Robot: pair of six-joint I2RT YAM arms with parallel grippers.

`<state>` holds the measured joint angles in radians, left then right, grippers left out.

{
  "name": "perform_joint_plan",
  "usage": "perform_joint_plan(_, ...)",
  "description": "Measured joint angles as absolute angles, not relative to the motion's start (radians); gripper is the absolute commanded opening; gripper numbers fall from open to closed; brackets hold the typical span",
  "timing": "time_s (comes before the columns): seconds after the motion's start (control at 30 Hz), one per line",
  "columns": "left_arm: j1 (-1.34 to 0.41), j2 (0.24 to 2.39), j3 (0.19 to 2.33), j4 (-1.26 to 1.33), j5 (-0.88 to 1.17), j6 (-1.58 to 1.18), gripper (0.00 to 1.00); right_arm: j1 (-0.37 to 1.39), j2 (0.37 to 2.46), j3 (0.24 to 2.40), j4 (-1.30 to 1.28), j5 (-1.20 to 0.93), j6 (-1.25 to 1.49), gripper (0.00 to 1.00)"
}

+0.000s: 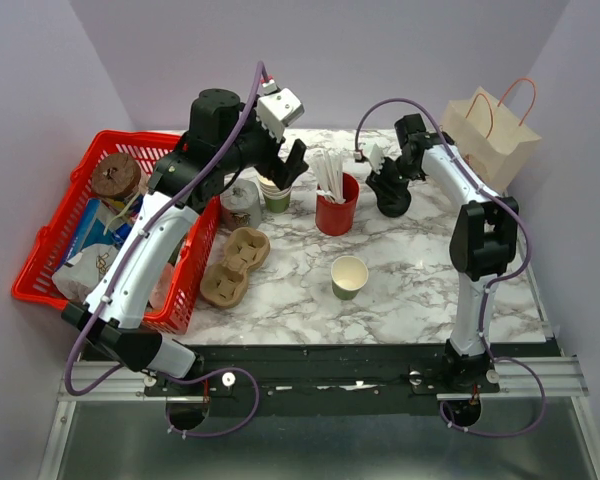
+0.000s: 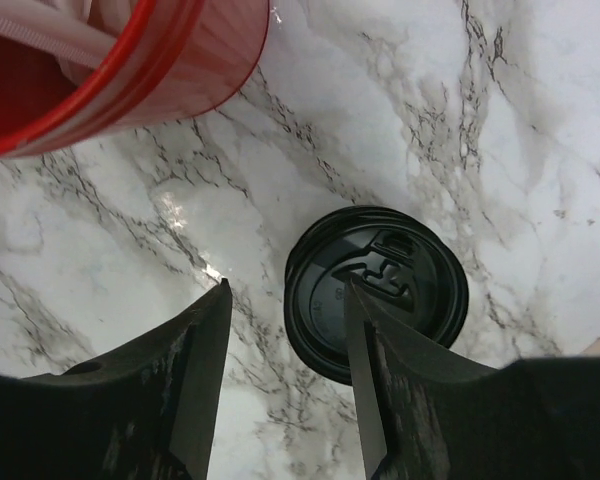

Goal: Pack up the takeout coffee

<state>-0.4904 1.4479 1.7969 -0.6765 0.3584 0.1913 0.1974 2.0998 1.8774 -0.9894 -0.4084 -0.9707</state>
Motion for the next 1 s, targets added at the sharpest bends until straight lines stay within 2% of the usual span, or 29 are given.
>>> perform_joint_plan(0.23, -0.485, 1.464, 1.797, -0.675, 0.371, 0.186, 0.99, 0.204, 2.1, 1.856, -0.935, -0.356, -0.855, 0.55)
perform_joint_plan(0.77, -0.477, 1.474, 1.797, -0.676, 0.372, 0.187, 0.99, 0.203, 2.14, 1.809, -0.87, -0.299, -0.846, 0.5)
perform_joint_plan(1.0, -0.474, 1.474, 1.796, -0.676, 0.373, 0.187, 0.99, 0.203, 2.149, 1.809, -0.865, -0.287, -0.846, 0.41)
